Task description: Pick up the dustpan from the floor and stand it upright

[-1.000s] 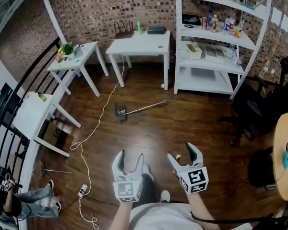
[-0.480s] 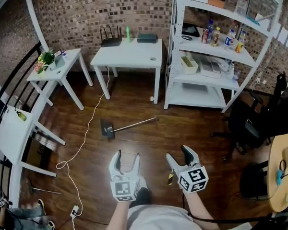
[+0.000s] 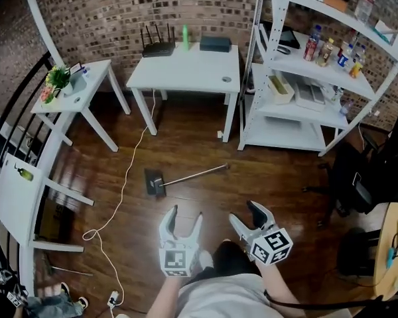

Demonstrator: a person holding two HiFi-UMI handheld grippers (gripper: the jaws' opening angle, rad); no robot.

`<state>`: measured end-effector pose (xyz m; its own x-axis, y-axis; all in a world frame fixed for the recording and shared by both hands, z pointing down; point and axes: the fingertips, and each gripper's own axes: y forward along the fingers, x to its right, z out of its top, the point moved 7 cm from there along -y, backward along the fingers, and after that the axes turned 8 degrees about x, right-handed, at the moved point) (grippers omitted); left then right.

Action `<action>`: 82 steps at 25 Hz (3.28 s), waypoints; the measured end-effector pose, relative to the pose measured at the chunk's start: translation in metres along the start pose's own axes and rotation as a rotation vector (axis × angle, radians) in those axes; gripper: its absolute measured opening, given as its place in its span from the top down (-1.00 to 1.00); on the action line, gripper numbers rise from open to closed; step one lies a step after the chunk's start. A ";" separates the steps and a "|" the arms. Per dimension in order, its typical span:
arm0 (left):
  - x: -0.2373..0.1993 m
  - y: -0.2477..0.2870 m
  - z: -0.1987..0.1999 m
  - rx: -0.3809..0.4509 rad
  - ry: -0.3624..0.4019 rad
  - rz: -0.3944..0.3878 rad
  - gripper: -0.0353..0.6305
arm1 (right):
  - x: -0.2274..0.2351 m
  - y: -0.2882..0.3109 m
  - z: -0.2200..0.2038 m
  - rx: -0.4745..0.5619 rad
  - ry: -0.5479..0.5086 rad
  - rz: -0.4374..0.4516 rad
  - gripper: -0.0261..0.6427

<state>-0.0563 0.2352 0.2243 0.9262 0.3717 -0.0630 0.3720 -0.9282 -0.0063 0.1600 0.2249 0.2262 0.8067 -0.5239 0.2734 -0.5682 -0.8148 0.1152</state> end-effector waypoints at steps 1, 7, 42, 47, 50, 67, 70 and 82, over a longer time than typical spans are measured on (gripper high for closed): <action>-0.004 0.010 -0.005 -0.015 0.001 -0.007 -0.04 | 0.009 0.010 -0.002 -0.012 0.007 -0.010 0.11; -0.056 0.095 -0.025 -0.039 -0.025 0.028 -0.01 | 0.064 0.112 -0.011 -0.093 -0.006 0.004 0.11; -0.248 0.391 -0.622 -0.166 0.039 -0.314 0.00 | 0.409 0.400 -0.583 -0.114 0.158 -0.212 0.11; -0.238 0.385 -0.647 -0.125 0.044 -0.308 -0.13 | 0.447 0.389 -0.647 -0.058 0.382 -0.324 0.11; -0.241 0.380 -0.648 -0.107 0.001 -0.291 -0.14 | 0.469 0.395 -0.674 0.015 0.544 -0.378 0.11; -0.271 0.367 -0.646 -0.077 -0.032 -0.223 -0.06 | 0.522 0.503 -0.741 0.232 1.144 -0.505 0.11; -0.271 0.369 -0.644 -0.065 -0.054 -0.219 -0.06 | 0.522 0.511 -0.734 0.224 1.124 -0.535 0.25; -0.251 0.369 -0.623 -0.005 -0.076 -0.238 -0.01 | 0.516 0.531 -0.603 0.242 0.927 -0.300 0.69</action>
<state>-0.1133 -0.1893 0.8597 0.8050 0.5776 -0.1353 0.5800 -0.8142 -0.0251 0.1764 -0.3288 1.0039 0.4073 0.0279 0.9129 -0.2301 -0.9642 0.1321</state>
